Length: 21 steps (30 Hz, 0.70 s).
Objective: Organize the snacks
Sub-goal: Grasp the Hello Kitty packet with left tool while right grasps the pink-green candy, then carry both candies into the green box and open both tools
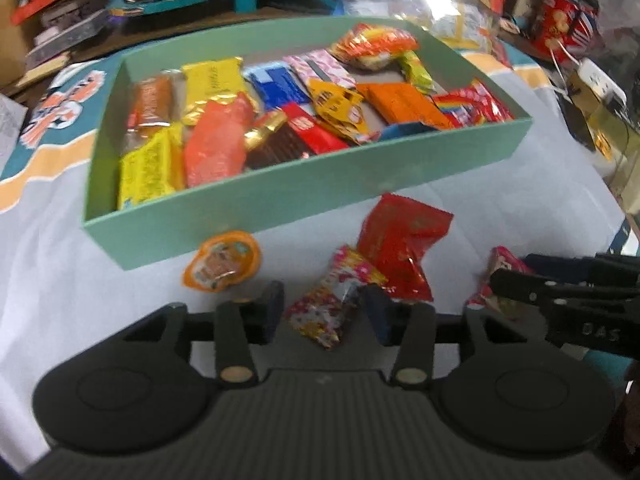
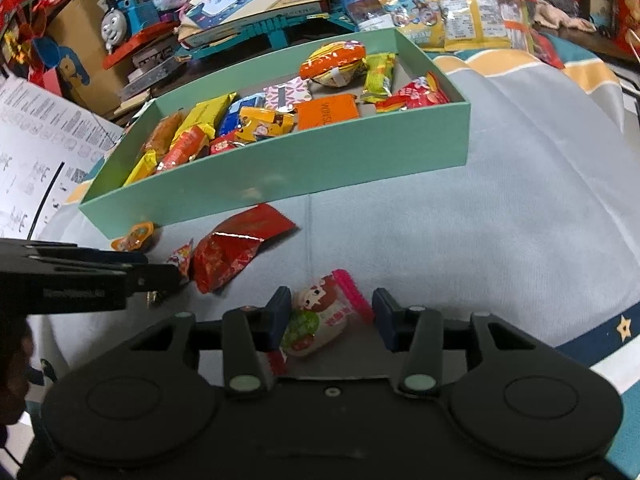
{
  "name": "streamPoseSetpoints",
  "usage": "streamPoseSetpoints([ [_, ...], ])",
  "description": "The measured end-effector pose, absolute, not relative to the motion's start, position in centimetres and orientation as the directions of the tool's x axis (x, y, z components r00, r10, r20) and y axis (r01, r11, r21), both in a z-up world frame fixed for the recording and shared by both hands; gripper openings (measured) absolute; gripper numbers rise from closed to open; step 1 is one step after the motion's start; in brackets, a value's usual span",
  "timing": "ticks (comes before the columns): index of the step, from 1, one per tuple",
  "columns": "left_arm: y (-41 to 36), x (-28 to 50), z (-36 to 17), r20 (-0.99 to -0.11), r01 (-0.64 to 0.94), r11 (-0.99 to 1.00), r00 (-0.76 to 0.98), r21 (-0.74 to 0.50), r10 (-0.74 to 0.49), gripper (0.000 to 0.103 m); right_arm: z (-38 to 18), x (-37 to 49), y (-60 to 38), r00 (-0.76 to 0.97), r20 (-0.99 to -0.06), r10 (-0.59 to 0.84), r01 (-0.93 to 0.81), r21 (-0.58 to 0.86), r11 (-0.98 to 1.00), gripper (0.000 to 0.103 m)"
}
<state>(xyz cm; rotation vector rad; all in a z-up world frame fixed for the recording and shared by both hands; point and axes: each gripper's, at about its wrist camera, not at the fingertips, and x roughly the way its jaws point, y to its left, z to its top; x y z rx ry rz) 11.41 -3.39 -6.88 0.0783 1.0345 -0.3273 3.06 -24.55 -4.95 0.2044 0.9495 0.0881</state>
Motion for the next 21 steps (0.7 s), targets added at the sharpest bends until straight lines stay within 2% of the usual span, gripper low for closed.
streamPoseSetpoints([
  [2,-4.1,11.4,-7.3,-0.854,0.341,0.938,0.467,-0.064,-0.228,0.050,-4.6,2.7,-24.8,0.579,-0.802,0.147,0.037,0.206,0.978,0.069],
  [3,-4.6,11.3,-7.4,-0.853,0.362,0.931,0.473,-0.041,-0.221,0.050,-4.5,2.5,-25.1,0.577,-0.803,0.147,0.046,0.212,0.976,0.068],
  [5,-5.3,10.8,-7.5,-0.848,0.397,0.918,0.485,-0.007,-0.217,0.035,-4.4,2.1,-25.6,0.568,-0.809,0.150,0.075,0.232,0.970,0.068],
  [7,-5.4,10.4,-7.3,-0.849,0.399,0.917,0.474,-0.027,-0.231,0.031,-4.3,1.7,-25.9,0.555,-0.814,0.168,0.091,0.261,0.961,0.068],
  [11,-4.8,9.8,-7.1,-0.856,0.341,0.936,0.454,-0.090,-0.248,0.029,-4.8,2.0,-24.7,0.505,-0.835,0.218,0.088,0.301,0.950,0.048],
  [17,-3.6,9.2,-6.9,-0.861,0.317,0.940,0.435,-0.128,-0.264,0.032,-4.9,4.7,-22.3,0.518,-0.838,0.174,0.065,0.241,0.968,0.045],
  [21,-2.9,9.5,-7.0,-0.860,0.302,0.944,0.441,-0.129,-0.258,0.037,-5.2,4.9,-20.1,0.535,-0.837,0.114,-0.019,0.122,0.992,0.045],
])
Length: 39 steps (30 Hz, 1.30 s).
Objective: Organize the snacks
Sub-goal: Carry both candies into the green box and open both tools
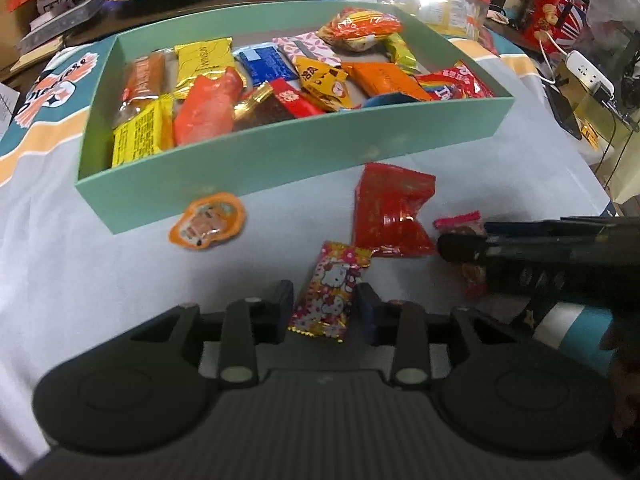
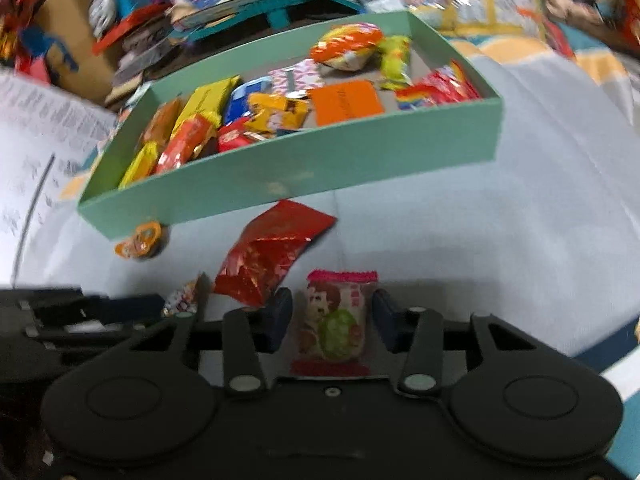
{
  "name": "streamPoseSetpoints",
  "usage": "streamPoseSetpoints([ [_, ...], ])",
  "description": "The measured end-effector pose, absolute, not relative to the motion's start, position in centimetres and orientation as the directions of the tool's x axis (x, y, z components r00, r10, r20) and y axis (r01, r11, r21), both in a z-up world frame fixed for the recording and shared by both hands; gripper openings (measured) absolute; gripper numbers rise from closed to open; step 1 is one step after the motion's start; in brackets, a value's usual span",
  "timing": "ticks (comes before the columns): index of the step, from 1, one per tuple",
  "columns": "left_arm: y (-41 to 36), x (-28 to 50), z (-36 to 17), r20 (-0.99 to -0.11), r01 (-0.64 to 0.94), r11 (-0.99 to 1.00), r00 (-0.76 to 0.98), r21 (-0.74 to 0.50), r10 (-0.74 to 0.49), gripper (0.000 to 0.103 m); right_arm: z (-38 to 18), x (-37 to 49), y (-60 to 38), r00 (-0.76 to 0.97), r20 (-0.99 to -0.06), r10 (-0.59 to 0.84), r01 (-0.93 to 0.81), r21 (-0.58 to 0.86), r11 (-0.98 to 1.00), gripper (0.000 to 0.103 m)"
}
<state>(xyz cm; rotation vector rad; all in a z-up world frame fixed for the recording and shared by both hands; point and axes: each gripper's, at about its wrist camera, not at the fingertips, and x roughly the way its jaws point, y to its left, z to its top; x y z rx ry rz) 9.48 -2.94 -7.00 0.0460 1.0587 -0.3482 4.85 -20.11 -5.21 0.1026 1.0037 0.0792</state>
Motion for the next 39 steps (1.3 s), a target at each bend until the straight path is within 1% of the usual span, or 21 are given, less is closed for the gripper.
streamPoseSetpoints([
  [3,-3.6,9.4,-7.1,-0.859,0.334,0.935,0.440,-0.116,-0.264,0.049,-5.4,3.8,-19.1,0.551,-0.831,0.081,-0.079,0.044,0.996,0.045],
  [5,-4.2,9.1,-7.2,-0.855,0.356,0.930,0.452,-0.085,-0.252,0.049,-5.5,3.3,-19.1,0.560,-0.825,0.070,-0.101,0.015,0.995,0.045],
  [6,-4.5,9.0,-7.3,-0.851,0.367,0.928,0.466,-0.063,-0.242,0.038,-5.5,3.1,-19.1,0.564,-0.823,0.064,-0.109,0.003,0.994,0.041],
  [7,-4.9,8.8,-7.3,-0.846,0.376,0.926,0.483,-0.035,-0.228,0.023,-5.4,3.0,-19.1,0.566,-0.822,0.062,-0.116,-0.005,0.993,0.037],
  [8,-5.0,8.7,-7.3,-0.845,0.381,0.924,0.487,-0.023,-0.222,0.022,-5.3,2.9,-19.2,0.562,-0.824,0.069,-0.116,0.004,0.993,0.032],
  [9,-5.0,8.8,-7.1,-0.845,0.377,0.926,0.484,-0.033,-0.227,0.020,-5.2,3.1,-19.4,0.558,-0.826,0.079,-0.110,0.020,0.994,0.031],
  [13,-3.9,8.9,-6.3,-0.846,0.339,0.937,0.472,-0.084,-0.247,0.020,-4.6,3.4,-21.2,0.550,-0.824,0.135,-0.053,0.127,0.990,0.030],
  [19,-2.4,9.0,-3.7,-0.822,0.305,0.945,0.503,-0.122,-0.268,0.020,-2.9,3.2,-23.5,0.585,-0.791,0.176,0.003,0.220,0.976,0.030],
  [24,-2.2,10.3,-0.8,-0.782,0.291,0.947,0.555,-0.135,-0.282,0.020,-0.2,3.9,-24.9,0.647,-0.742,0.177,0.018,0.246,0.969,0.030],
  [30,-2.2,14.6,2.2,-0.736,0.258,0.952,0.611,-0.166,-0.293,0.020,2.6,7.5,-27.2,0.700,-0.693,0.174,0.047,0.288,0.956,0.030],
  [35,-3.0,18.4,2.7,-0.728,0.245,0.946,0.607,-0.211,-0.319,0.020,3.3,11.7,-28.8,0.712,-0.682,0.165,0.080,0.313,0.946,0.030],
  [39,-3.9,20.1,2.1,-0.735,0.245,0.945,0.597,-0.215,-0.322,0.020,2.9,14.7,-29.6,0.704,-0.691,0.164,0.097,0.322,0.942,0.030],
])
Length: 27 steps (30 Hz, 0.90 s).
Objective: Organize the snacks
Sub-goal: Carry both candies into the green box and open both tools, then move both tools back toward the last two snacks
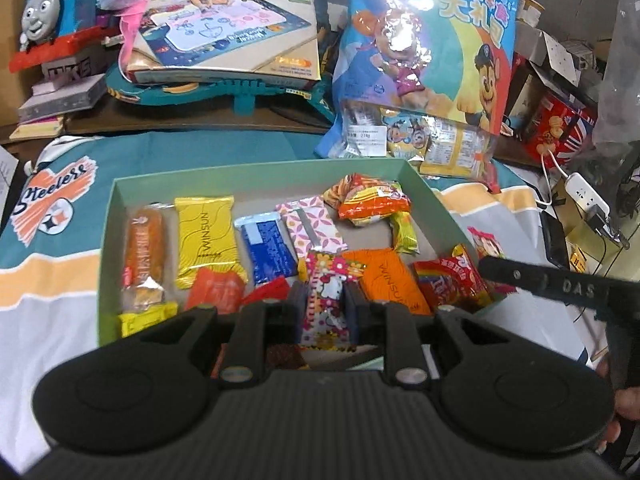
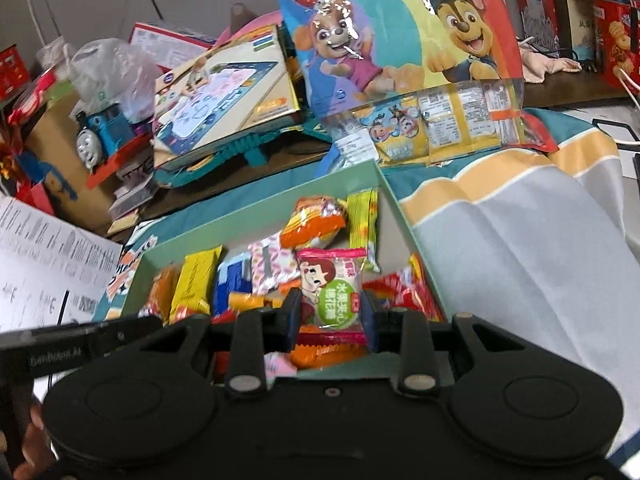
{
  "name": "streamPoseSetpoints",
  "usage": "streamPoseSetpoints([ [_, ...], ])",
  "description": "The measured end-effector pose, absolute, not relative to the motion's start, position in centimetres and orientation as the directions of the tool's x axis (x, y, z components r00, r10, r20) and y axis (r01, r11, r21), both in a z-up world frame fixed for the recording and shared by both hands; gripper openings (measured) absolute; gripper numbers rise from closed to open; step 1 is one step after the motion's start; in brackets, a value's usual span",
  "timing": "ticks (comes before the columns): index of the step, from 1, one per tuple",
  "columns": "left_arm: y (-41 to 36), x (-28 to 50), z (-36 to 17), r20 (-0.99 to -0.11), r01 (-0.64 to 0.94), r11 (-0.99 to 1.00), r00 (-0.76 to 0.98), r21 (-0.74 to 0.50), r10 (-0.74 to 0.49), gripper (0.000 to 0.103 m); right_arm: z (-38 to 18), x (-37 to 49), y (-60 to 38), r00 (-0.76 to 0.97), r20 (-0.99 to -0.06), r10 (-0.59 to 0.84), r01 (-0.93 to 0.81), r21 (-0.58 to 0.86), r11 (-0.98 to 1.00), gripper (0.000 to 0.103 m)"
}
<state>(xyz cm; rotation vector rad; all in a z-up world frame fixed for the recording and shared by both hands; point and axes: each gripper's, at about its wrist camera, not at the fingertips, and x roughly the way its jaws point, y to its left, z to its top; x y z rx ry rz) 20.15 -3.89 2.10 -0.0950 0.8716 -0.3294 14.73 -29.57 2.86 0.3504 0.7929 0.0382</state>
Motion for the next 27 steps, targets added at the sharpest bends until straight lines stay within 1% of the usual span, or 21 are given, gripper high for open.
streamPoseSetpoints([
  [4,-4.6,21.2,0.9,-0.751,0.250,0.944,0.576,-0.215,-0.324,0.021,1.9,16.1,-29.5,0.696,-0.700,0.160,0.098,0.313,0.945,0.031],
  [6,-4.7,21.3,0.4,-0.759,0.248,0.945,0.568,-0.211,-0.318,0.023,1.4,16.8,-29.5,0.700,-0.698,0.154,0.106,0.314,0.944,0.034],
  [7,-4.8,21.5,0.1,-0.765,0.243,0.949,0.566,-0.203,-0.308,0.034,1.2,17.1,-29.5,0.701,-0.698,0.148,0.113,0.314,0.943,0.037],
  [8,-4.9,21.6,-0.1,-0.769,0.238,0.951,0.564,-0.196,-0.300,0.046,1.0,17.2,-29.5,0.701,-0.698,0.147,0.119,0.318,0.941,0.049],
  [9,-4.9,21.7,-0.3,-0.771,0.230,0.955,0.567,-0.190,-0.290,0.072,0.9,17.1,-29.5,0.704,-0.695,0.147,0.124,0.324,0.938,0.068],
  [10,-4.8,21.6,-0.4,-0.770,0.218,0.959,0.576,-0.181,-0.276,0.091,0.9,16.9,-29.5,0.711,-0.689,0.141,0.132,0.327,0.936,0.078],
  [11,-4.7,21.5,-0.5,-0.768,0.206,0.963,0.585,-0.172,-0.262,0.097,1.0,16.7,-29.6,0.719,-0.682,0.136,0.136,0.329,0.934,0.094],
  [12,-4.6,21.4,-0.6,-0.766,0.198,0.966,0.591,-0.165,-0.252,0.101,1.0,16.5,-29.6,0.727,-0.675,0.128,0.140,0.327,0.935,0.100],
  [14,-4.5,21.3,-0.9,-0.774,0.191,0.968,0.585,-0.160,-0.244,0.101,1.2,16.2,-29.5,0.728,-0.674,0.124,0.142,0.326,0.935,0.103],
  [18,-4.2,21.0,-1.3,-0.786,0.178,0.970,0.570,-0.164,-0.237,0.102,1.5,15.8,-29.2,0.713,-0.687,0.140,0.143,0.337,0.930,0.103],
  [27,-3.8,18.8,-0.2,-0.776,0.178,0.970,0.584,-0.164,-0.239,0.103,2.4,13.6,-27.4,0.693,-0.697,0.182,0.099,0.342,0.934,0.103],
])
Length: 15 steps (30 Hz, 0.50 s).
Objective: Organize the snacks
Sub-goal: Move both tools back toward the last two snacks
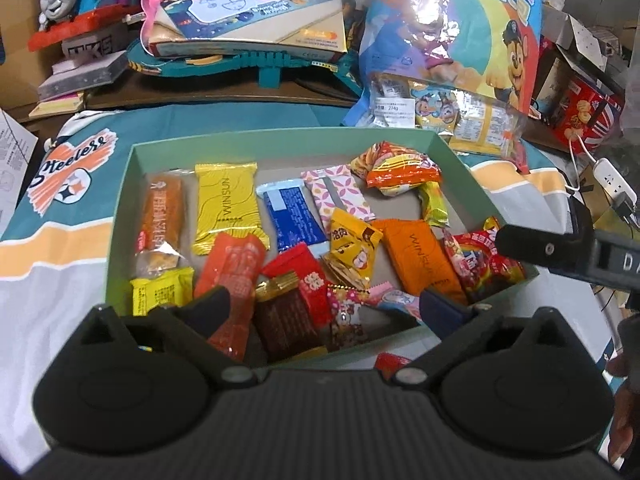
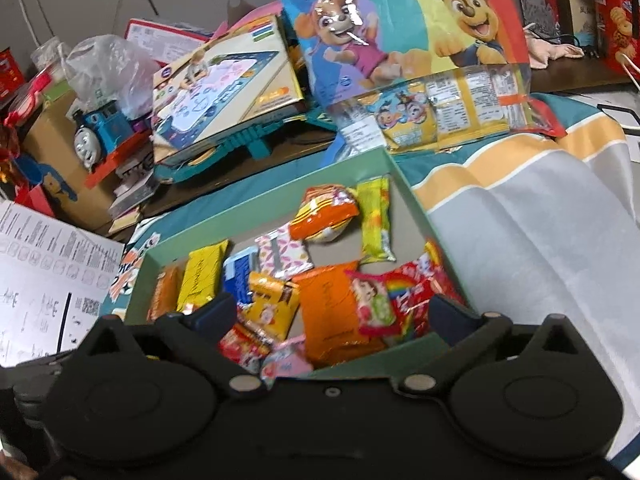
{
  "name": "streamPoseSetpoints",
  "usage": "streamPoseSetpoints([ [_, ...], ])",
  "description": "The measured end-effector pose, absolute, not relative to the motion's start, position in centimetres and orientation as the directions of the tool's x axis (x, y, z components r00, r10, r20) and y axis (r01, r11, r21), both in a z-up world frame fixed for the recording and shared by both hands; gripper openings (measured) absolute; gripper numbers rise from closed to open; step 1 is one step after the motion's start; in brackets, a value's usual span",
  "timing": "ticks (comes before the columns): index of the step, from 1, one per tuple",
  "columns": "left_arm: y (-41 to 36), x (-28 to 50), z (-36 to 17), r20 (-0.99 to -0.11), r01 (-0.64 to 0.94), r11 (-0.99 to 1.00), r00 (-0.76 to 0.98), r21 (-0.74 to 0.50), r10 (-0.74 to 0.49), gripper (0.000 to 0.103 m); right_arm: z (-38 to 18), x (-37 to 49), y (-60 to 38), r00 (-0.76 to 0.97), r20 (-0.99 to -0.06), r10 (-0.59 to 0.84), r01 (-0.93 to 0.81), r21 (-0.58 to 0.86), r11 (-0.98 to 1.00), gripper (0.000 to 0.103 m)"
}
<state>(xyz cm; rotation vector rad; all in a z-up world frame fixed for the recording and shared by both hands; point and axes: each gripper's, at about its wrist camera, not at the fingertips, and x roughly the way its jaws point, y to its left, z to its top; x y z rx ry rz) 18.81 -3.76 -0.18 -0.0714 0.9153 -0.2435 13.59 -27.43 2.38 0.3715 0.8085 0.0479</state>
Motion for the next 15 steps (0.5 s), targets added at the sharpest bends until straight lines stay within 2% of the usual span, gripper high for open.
streamPoseSetpoints([
  [15,-1.6,13.5,0.9,-0.761,0.155,0.974,0.607,-0.167,-0.227,0.103,3.2,9.3,-25.7,0.663,-0.719,0.207,0.074,0.338,0.938,0.103],
])
